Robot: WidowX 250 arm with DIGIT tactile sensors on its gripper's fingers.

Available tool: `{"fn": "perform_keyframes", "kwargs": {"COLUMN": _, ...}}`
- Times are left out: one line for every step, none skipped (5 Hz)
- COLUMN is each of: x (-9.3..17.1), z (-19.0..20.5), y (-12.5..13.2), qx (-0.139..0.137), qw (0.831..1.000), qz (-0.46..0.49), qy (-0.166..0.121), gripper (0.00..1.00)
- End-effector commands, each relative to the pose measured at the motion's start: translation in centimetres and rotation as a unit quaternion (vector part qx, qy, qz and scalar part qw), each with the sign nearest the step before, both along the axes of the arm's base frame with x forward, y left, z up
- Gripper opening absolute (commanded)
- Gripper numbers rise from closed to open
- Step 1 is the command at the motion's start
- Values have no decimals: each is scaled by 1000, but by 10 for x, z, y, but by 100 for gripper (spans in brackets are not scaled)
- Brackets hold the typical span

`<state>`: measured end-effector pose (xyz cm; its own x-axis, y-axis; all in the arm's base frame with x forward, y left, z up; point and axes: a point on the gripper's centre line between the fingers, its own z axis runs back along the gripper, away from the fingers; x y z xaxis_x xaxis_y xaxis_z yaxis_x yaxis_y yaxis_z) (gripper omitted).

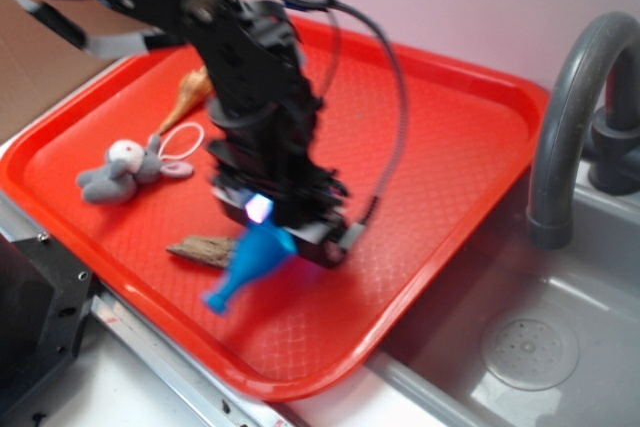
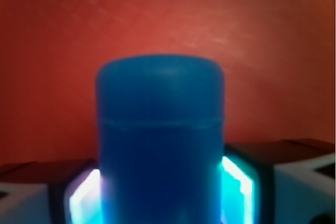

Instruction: Grab the blue bottle.

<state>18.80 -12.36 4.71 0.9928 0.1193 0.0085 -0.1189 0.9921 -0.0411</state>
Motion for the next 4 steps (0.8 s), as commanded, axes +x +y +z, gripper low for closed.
{"fn": "perform_keyframes", "kwargs": {"x": 19, "z": 101, "y": 53, "qx": -82, "qw": 990, "qz": -102, "qy": -49, "gripper": 0}}
{"fn": "perform_keyframes", "kwargs": {"x": 6, "z": 138, "y": 87, "qx": -57, "qw": 992, "qz": -98, "qy": -58, "gripper": 0}}
{"fn": "perform_keyframes", "kwargs": {"x": -2, "z": 151, "y": 107, "qx": -55, "qw": 994, "qz": -53, "qy": -73, "gripper": 0}}
{"fn": "perform_keyframes", "kwargs": {"x": 11, "z": 140, "y": 104, "qx": -15, "qw": 998, "qz": -63, "qy": -6, "gripper": 0}}
